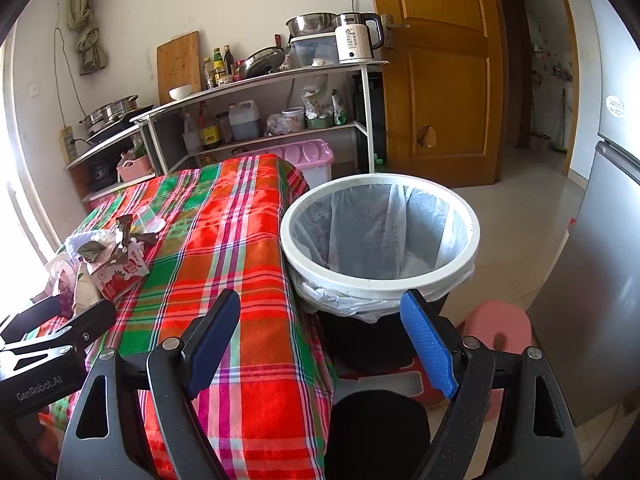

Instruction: Collect trash

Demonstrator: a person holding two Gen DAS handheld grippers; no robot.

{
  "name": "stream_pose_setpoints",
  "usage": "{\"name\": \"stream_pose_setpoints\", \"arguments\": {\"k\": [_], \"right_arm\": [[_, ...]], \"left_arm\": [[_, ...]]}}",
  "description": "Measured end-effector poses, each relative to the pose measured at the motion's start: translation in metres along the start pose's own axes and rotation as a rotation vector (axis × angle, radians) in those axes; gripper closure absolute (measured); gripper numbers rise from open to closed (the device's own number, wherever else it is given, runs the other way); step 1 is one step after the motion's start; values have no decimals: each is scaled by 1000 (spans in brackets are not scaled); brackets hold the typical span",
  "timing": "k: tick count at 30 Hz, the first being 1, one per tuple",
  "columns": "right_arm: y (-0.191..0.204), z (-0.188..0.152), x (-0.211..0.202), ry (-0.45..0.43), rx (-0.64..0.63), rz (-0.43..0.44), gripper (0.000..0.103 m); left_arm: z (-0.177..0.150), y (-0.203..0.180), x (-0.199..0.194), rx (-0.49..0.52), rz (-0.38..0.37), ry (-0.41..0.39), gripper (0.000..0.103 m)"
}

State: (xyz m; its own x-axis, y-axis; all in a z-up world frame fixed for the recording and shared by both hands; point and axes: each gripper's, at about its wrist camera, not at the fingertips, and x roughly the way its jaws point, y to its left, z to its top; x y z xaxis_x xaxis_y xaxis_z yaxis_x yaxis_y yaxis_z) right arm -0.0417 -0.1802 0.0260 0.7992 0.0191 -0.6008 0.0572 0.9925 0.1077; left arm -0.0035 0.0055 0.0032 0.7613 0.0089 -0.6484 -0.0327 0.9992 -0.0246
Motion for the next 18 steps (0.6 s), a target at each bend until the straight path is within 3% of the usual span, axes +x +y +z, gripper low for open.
{"name": "stream_pose_setpoints", "arguments": {"k": [18], "right_arm": [[0, -1, -1, 2, 0, -1, 21]], "left_arm": [[-1, 1, 1, -3, 3, 3, 2]]}}
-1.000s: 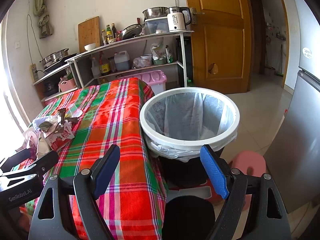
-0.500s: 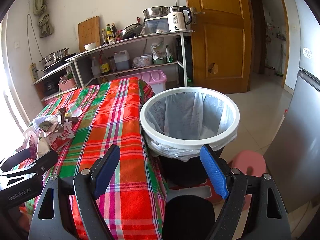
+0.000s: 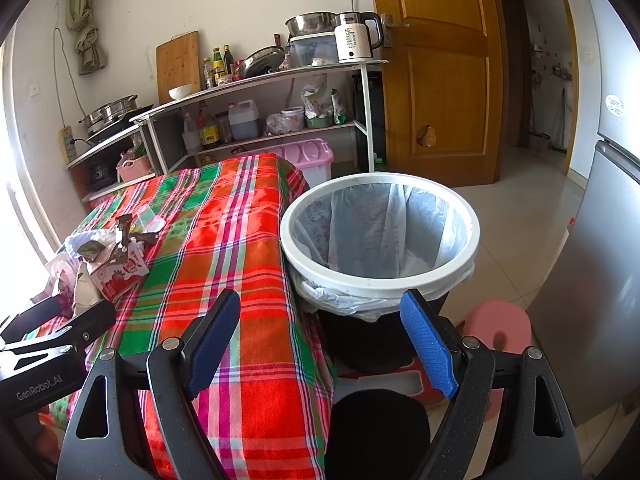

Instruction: Collect trash

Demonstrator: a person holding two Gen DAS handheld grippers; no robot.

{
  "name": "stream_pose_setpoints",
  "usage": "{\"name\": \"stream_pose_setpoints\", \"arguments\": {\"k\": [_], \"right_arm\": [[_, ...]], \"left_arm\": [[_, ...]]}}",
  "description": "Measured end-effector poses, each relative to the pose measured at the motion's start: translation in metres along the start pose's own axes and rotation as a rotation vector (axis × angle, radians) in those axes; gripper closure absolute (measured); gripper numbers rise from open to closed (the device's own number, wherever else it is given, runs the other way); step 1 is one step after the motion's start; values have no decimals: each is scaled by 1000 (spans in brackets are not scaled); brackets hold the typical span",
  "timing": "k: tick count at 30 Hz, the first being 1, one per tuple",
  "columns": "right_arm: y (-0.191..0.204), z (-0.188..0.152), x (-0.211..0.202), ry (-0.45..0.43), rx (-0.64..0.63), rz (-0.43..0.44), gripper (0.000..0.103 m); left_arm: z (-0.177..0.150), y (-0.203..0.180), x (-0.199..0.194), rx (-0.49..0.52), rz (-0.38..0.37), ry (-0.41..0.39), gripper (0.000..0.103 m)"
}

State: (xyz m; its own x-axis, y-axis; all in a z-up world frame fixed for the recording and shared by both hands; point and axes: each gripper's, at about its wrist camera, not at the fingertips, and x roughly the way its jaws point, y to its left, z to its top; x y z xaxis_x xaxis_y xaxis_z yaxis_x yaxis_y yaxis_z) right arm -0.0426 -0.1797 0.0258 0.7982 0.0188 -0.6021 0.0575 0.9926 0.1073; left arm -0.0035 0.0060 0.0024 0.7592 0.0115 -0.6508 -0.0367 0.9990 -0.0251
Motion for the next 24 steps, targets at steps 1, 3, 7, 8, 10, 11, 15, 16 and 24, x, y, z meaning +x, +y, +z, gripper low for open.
{"name": "stream_pose_setpoints", "arguments": {"k": [1, 3, 7, 8, 10, 11, 15, 16, 24], "right_arm": [[0, 0, 0, 0, 0, -1, 21], [0, 0, 0, 0, 1, 0, 21], [0, 0, 0, -1, 0, 0, 21], [1, 0, 0, -1, -1, 0, 21], [0, 0, 0, -2, -1, 1, 21], [1, 0, 0, -2, -1, 1, 21], [1, 1, 0, -2, -1, 0, 21], [1, 1, 0, -1, -2, 0, 21], [2, 1, 0, 0, -2, -1, 21]], "left_arm": [[0, 0, 0, 1, -1, 0, 2], [0, 0, 0, -1, -1, 0, 2], [0, 0, 0, -1, -1, -2, 2], [0, 0, -1, -1, -1, -2, 2], [0, 0, -1, -2, 0, -3, 2], [0, 1, -1, -2, 0, -4, 2], [0, 1, -1, -3, 0, -3, 2], [0, 1, -1, -3, 0, -4, 2], [0, 1, -1, -2, 3, -6, 2]]}}
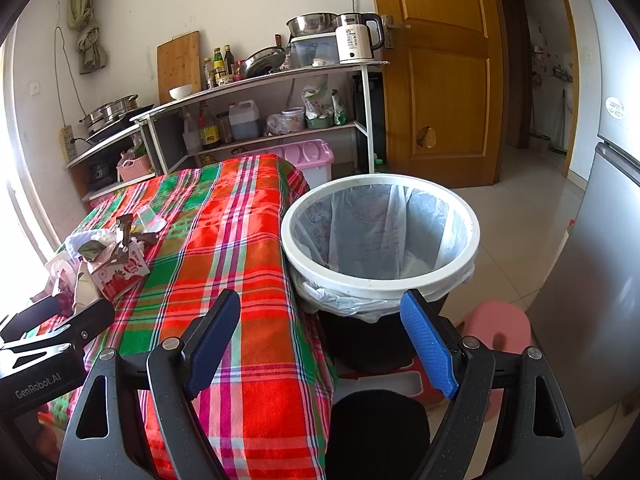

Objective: Collect trash
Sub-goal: 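Grasp the brown snack wrapper with the right gripper while the left gripper approaches the beige paper bag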

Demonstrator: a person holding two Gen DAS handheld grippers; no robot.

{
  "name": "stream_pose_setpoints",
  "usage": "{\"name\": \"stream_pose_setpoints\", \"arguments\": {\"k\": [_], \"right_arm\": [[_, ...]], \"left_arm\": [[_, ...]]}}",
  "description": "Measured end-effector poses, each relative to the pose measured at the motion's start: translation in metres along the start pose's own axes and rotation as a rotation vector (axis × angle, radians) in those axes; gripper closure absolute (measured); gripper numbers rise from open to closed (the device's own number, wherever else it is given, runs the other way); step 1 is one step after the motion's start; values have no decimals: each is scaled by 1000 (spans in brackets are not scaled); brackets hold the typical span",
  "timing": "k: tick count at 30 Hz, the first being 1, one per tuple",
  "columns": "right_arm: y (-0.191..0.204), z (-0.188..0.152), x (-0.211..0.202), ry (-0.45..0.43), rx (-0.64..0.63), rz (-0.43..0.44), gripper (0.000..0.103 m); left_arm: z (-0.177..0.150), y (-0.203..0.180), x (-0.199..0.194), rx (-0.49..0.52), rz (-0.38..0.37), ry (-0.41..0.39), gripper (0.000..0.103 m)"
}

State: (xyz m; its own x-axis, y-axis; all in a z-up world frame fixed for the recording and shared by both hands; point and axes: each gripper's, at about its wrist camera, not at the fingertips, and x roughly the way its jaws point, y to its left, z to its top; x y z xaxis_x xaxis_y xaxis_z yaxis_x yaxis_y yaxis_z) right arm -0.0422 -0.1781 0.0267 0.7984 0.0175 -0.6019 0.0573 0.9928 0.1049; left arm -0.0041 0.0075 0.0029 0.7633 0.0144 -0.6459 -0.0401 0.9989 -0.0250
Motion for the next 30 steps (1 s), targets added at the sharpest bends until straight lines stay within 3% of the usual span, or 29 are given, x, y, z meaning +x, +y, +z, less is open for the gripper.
{"name": "stream_pose_setpoints", "arguments": {"k": [14, 23, 30], "right_arm": [[5, 2, 6, 3, -10, 15, 21], [41, 11, 27, -5, -94, 118, 21], [77, 21, 53, 40, -150, 217, 21]], "left_arm": [[1, 18, -1, -15, 10, 9, 2], [0, 80, 1, -83, 95, 7, 4], [-5, 116, 11, -146, 75, 37, 5]]}}
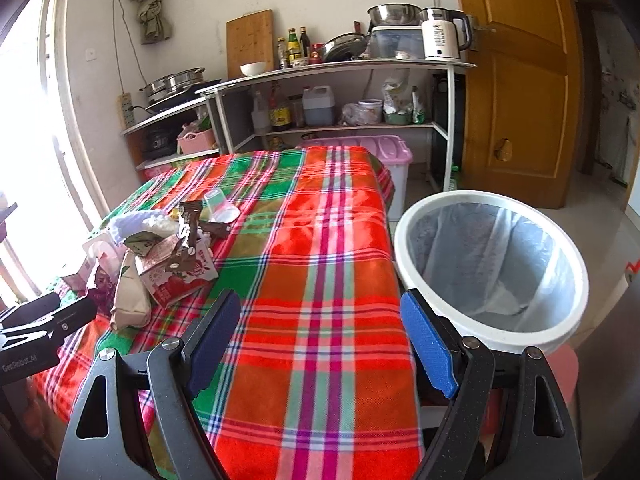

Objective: Collect trash
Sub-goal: 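Grasp the brown snack wrapper with the right gripper while the left gripper approaches the beige paper bag, then grasp the beige paper bag with the left gripper and lift it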

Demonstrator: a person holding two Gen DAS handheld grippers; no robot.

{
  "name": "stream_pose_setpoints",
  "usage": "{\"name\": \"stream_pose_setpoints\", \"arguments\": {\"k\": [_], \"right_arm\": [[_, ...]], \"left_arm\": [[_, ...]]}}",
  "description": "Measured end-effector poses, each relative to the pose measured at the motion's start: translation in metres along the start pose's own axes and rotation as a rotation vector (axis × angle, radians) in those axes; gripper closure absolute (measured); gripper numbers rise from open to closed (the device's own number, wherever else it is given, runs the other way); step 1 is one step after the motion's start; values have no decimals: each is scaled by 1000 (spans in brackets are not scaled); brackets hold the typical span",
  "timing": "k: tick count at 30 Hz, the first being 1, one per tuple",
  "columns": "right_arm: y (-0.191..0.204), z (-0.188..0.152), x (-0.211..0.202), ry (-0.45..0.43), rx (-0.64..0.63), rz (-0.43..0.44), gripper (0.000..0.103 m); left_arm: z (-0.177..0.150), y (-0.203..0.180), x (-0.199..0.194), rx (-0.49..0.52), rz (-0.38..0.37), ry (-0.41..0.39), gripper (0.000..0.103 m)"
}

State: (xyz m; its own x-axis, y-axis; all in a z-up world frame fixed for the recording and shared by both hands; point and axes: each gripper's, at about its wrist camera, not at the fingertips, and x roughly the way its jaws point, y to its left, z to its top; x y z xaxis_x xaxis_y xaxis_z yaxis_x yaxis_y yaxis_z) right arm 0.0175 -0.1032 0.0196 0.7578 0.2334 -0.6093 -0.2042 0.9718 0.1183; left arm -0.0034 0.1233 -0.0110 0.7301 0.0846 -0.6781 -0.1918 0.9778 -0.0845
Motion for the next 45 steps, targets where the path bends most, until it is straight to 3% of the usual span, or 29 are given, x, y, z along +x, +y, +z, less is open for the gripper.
{"name": "stream_pose_setpoints", "arguments": {"k": [8, 10, 13, 23, 29, 32, 37, 45], "right_arm": [[24, 29, 33, 19, -31, 150, 21], [29, 35, 44, 47, -25, 217, 28], [40, 42, 54, 57, -46, 273, 29], [66, 47, 80, 124, -141, 341, 39], [71, 49, 90, 154, -135, 392, 55], [72, 50, 91, 160, -127, 421, 61], [71, 49, 94, 164, -108, 426, 81], [67, 48, 89, 154, -82, 442, 83]], "left_arm": [[4, 11, 16, -31, -69, 57, 5], [5, 11, 20, -31, -80, 64, 5], [8, 12, 26, -50, -102, 80, 6], [5, 12, 44, -121, -156, 149, 14], [7, 10, 51, -160, -183, 167, 16], [7, 8, 55, -168, -187, 173, 22], [5, 9, 56, -189, -187, 177, 31], [4, 11, 55, -211, -214, 173, 51]]}}
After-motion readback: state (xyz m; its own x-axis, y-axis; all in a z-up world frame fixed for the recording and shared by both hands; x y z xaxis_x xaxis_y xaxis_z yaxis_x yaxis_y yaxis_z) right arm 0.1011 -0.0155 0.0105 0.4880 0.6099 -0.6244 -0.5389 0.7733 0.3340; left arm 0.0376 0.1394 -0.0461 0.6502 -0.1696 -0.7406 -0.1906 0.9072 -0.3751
